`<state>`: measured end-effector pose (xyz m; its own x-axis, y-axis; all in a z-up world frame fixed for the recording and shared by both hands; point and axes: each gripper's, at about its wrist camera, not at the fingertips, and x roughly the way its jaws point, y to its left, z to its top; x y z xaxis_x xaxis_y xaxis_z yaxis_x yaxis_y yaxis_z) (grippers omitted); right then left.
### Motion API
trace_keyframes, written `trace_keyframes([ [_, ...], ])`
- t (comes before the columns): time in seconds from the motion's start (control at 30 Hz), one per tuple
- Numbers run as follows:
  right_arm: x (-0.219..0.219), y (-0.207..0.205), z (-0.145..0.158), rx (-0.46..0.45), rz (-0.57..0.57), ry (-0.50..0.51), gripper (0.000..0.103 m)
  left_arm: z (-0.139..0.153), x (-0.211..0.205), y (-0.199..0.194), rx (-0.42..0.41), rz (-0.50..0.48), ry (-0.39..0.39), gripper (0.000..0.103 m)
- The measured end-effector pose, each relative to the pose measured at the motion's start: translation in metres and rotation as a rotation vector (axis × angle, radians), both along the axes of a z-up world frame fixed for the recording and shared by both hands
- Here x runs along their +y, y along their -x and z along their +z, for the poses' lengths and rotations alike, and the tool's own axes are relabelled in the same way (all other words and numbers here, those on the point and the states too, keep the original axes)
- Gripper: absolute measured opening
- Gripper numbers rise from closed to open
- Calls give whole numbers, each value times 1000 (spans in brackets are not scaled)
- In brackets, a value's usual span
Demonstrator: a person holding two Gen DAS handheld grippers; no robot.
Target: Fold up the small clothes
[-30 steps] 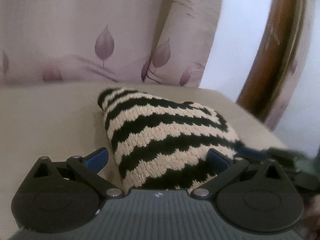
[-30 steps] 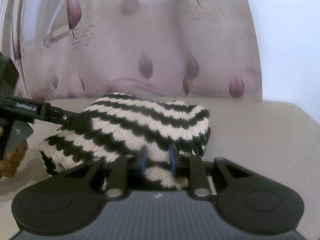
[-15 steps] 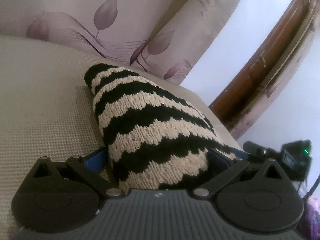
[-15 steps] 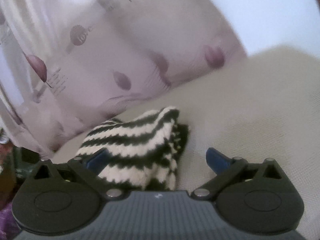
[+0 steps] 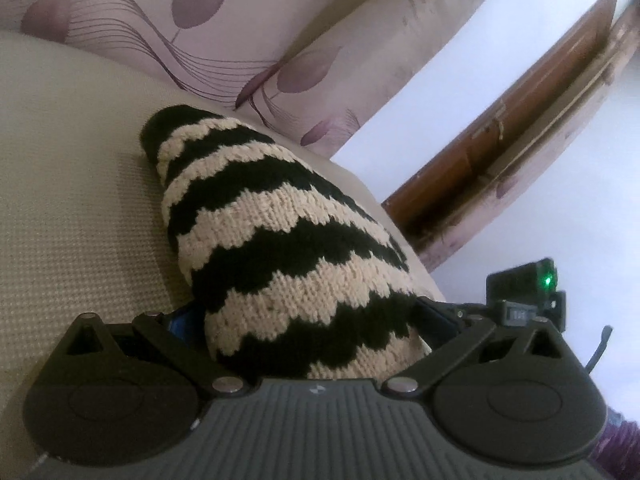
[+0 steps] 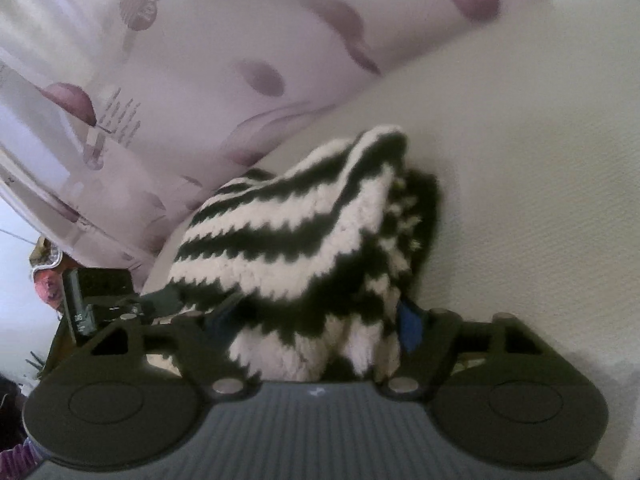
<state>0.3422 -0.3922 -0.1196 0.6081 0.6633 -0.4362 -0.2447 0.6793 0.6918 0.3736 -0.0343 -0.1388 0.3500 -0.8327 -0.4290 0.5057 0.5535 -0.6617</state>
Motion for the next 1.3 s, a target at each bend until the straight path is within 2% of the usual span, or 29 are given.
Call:
trace_keyframes([
  [0.1,4,-5,-3,-18,-10,-19,65,1,-5,3,-6,8,-27,97],
  [0.17,1,0,-8,-48,-20,-34,60,1,-2,5,-11,27,-35,86],
  [0.2,-1,3,-11,-59,-25,-47,58,0,1,5,-3,35,-30,84],
  [0.33,3,7,-11,-78,-66,-65,55,-1,1,7,12,75,-36,77],
  [0.57,12,30,1,-89,-148,-112,47,11,1,30,30,203,-39,64],
  [0.7,25,48,16,-97,-157,-124,44,32,0,53,4,211,-63,62],
  [0.9,59,88,42,-136,-126,-141,43,66,32,95,-16,255,-62,62],
  [1.0,78,107,51,-152,-110,-157,43,84,50,124,-44,273,-89,62],
  [1.3,128,168,57,-163,-51,-216,43,114,102,196,-104,315,-147,62],
])
